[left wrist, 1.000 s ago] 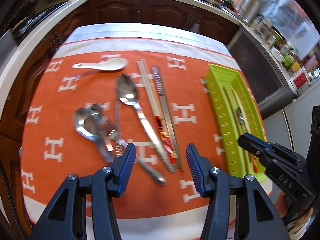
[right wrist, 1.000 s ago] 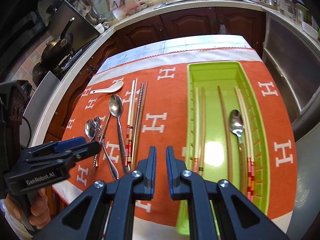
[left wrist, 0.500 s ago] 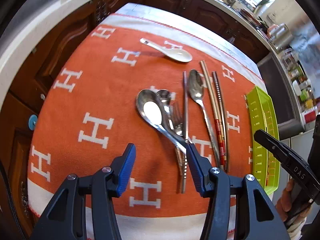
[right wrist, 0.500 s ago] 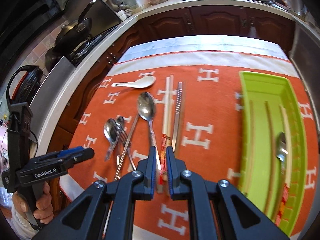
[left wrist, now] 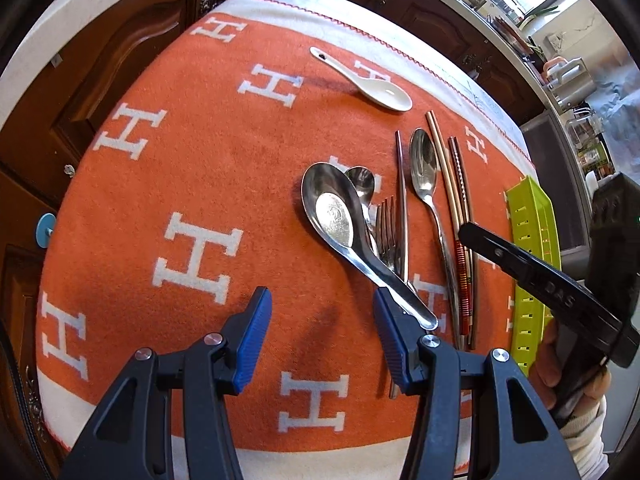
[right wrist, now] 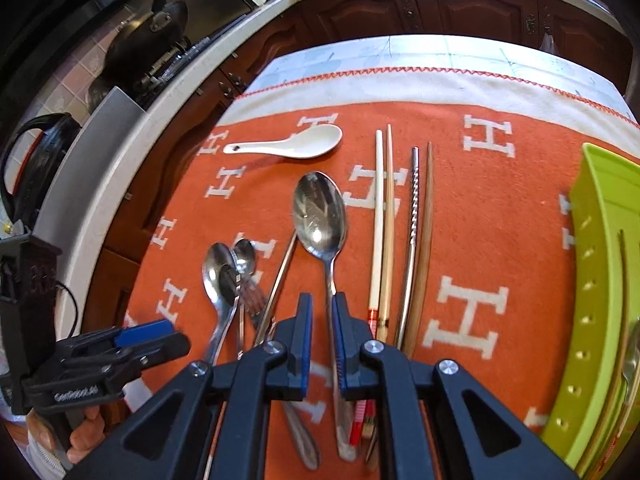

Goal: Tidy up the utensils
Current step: 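Grasp the large steel spoon with the right gripper while the left gripper approaches the forks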

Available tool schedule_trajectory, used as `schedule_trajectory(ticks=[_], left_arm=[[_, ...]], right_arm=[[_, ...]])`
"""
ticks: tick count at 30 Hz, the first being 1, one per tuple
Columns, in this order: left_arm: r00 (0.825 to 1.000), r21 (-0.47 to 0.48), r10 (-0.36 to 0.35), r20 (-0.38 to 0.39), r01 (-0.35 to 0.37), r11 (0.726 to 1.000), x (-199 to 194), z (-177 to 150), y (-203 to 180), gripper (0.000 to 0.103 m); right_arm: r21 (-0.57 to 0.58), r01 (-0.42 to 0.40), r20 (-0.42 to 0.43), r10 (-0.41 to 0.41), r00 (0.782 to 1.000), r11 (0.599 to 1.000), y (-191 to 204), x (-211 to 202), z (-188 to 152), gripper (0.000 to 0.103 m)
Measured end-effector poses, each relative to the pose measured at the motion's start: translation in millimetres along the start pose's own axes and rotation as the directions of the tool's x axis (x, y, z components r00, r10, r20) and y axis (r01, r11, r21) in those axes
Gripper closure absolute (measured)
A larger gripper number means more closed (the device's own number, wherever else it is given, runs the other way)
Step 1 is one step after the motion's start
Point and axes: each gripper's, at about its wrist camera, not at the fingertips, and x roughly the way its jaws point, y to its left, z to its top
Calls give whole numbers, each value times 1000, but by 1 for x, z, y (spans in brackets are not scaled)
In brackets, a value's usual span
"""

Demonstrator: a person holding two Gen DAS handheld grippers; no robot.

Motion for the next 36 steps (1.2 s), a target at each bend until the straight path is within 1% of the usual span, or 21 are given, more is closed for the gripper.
schedule_trajectory(ticks=[5,10,15,18,23,25,29,31,33,36], left_arm=[[1000,10,-12,-18,12,1000,7,1,0,52],[999,12,-24,-27,24,1000,11,3,1,52],[999,12,-28,-24,28,1000,14,6,1,52],[999,14,-29,-22,29,999,14,7,1,52],[999,15,-31,-18,31,999,14,8,0,52],[999,15,-31,-19,32,999,14,8,0,52],[999,12,-45,-16,45,999,14,10,3,52],[998,3,-65,-7,65,998,13,11,6,52],[996,-9,-91,16,91,996,13,15,10,52],[994,-15,-97,59,98,995,13,21,15,52]], right_arm=[[-28,37,-38,-38,999,999,1,21,4,94],[-81,61,-13,-62,998,995,8,24,5,93],[-170,114,18,-113,993,979,18,25,0,93],[-225,160,47,-153,987,961,26,27,-4,93],[-257,222,82,-208,975,940,35,28,-9,95],[-228,215,80,-202,976,950,33,26,-9,96],[-141,137,77,-127,989,980,22,14,-10,96],[-116,121,85,-112,990,986,17,7,-11,96],[-94,110,89,-102,991,989,13,0,-13,96],[-69,82,95,-75,993,994,10,-9,-15,96]])
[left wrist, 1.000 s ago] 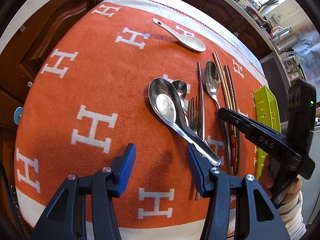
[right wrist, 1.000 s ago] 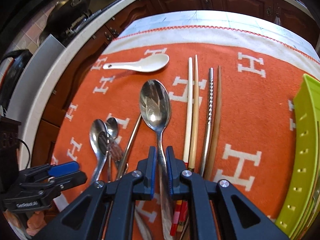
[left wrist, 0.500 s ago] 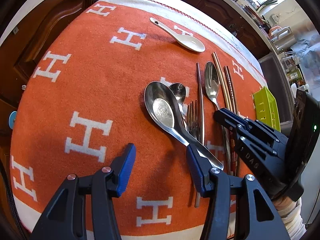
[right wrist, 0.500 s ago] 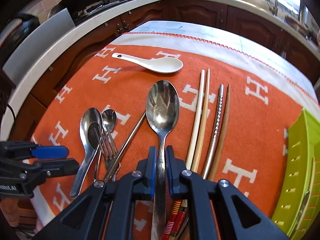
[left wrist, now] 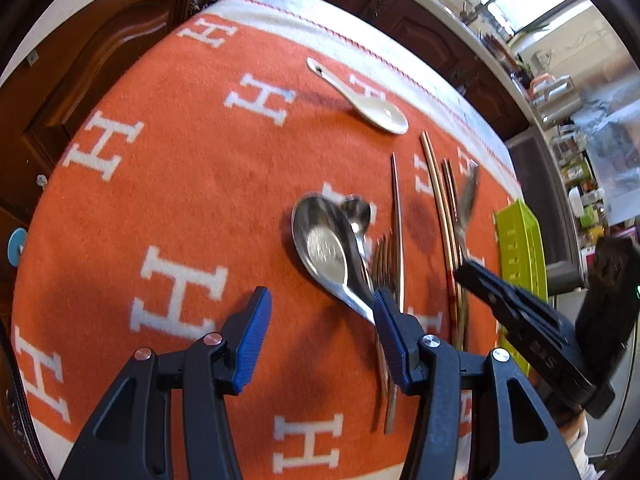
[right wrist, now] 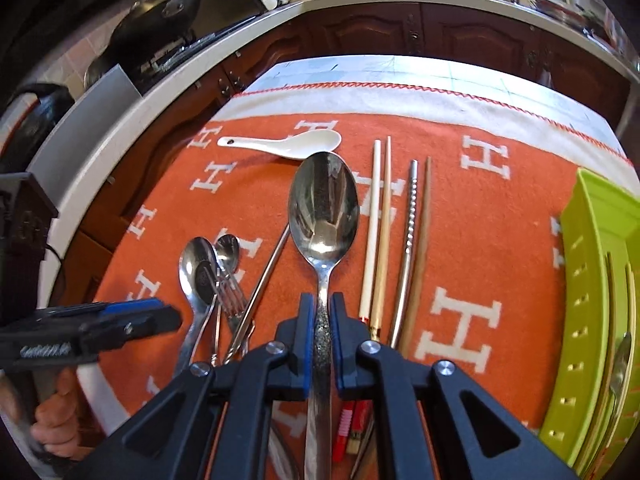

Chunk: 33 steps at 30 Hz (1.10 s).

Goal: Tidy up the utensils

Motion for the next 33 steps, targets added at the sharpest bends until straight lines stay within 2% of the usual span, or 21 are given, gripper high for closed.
schedule_trajectory(ticks=[5,12,14,16,17,22,29,33], left_arm=[[995,44,1,100,-5,999,7,9,1,52],[979,181,3,203,-41,983,19,11,-17,56],[977,191,-15,214,-27,981,23,11,-19,81],[977,174,-33,213,-4,985,26,10,-17,96],[976,156,-48,214,14,988,26,10,-13,99],[972,108,-89,215,67,992,21,3,-5,103],[948,225,-133,290,68,972,-16,-16,-28,103],[942,268,-154,297,73,961,-31,-21,-44,103]], right_arm=[[38,-51,47,49,998,998,-3,-23,-7,96],[87,-105,98,96,991,991,-12,-47,-17,96],[101,-111,111,99,989,989,-15,-52,-20,96],[112,-112,124,97,987,987,-19,-58,-22,96],[116,-112,130,97,987,987,-20,-60,-22,96],[121,-122,162,102,982,985,-25,-70,-24,96],[122,-148,205,121,971,981,-26,-81,-27,96],[129,-158,227,126,966,979,-27,-89,-31,96]])
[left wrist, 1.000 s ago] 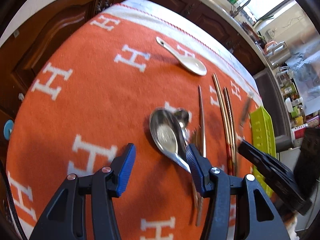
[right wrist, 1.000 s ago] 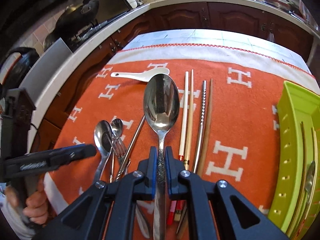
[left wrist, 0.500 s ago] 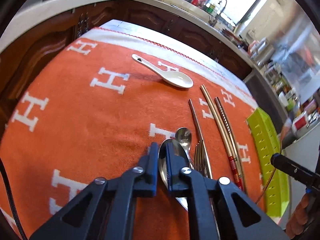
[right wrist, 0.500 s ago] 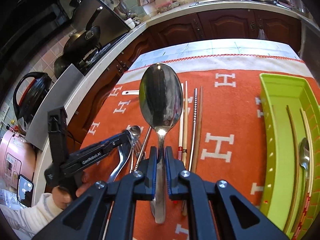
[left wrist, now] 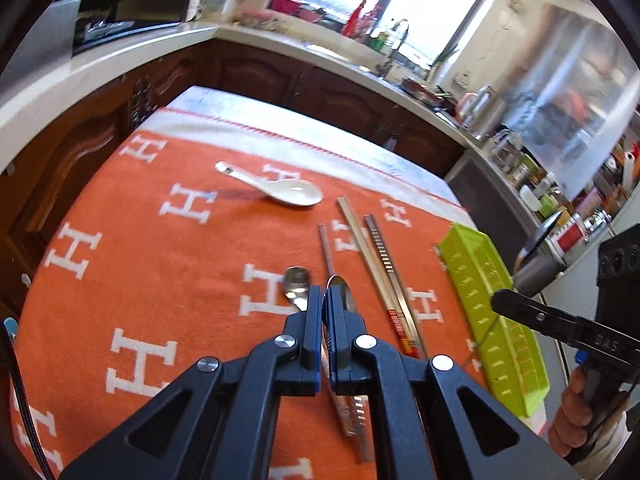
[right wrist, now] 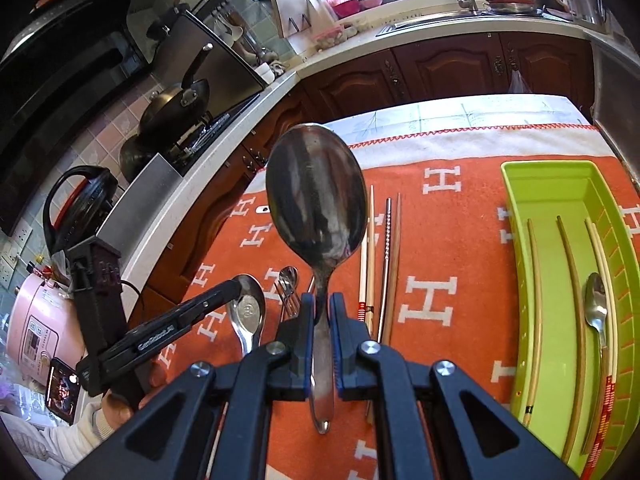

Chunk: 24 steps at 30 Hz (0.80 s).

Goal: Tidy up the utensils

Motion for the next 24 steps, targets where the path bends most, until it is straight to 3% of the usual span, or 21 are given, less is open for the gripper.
schedule_trajectory(ticks=[9,14,20,24], left_arm=[[997,80,-69,29,67,995,-29,20,-55,103],[993,123,-118,14,115,986,-35,30,-93,103],[980,191,-193,-42,197,962,-26,38,-152,102],[974,253,-206,-98,224,941,-9,35,-192,102]], right_arm=[[37,-27,102,23,995,999,-9,-51,0,96],[105,-8,156,-9,988,994,-24,-96,6,97],[145,78,197,-106,975,986,-42,-150,8,97],[139,167,181,-191,965,976,-52,-174,2,97]])
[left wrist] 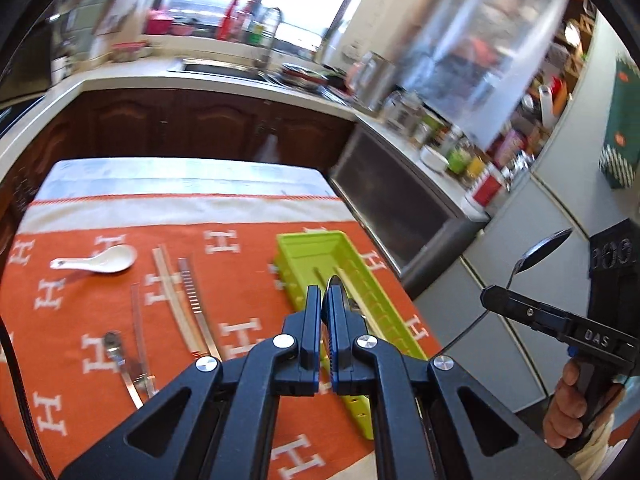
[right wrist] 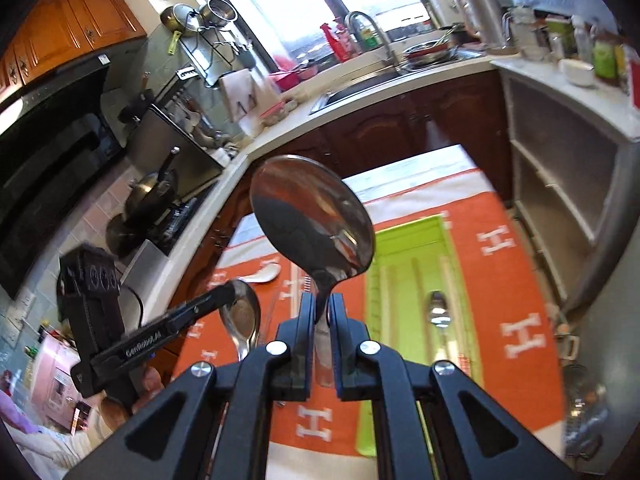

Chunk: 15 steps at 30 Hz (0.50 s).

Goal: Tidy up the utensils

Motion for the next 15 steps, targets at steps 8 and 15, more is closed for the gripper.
schedule_trajectory(ticks=[8,15], left_arm=[[990,110,9,-141,6,994,77,-6,-48,102],[972,98,67,-226,-46,994,127,-14,-44,100]], right_arm=[[-50,131,-98,-136,986,990,-26,3,-7,96],[-73,164,-209,-176,962,984,-39,40,-12,96]])
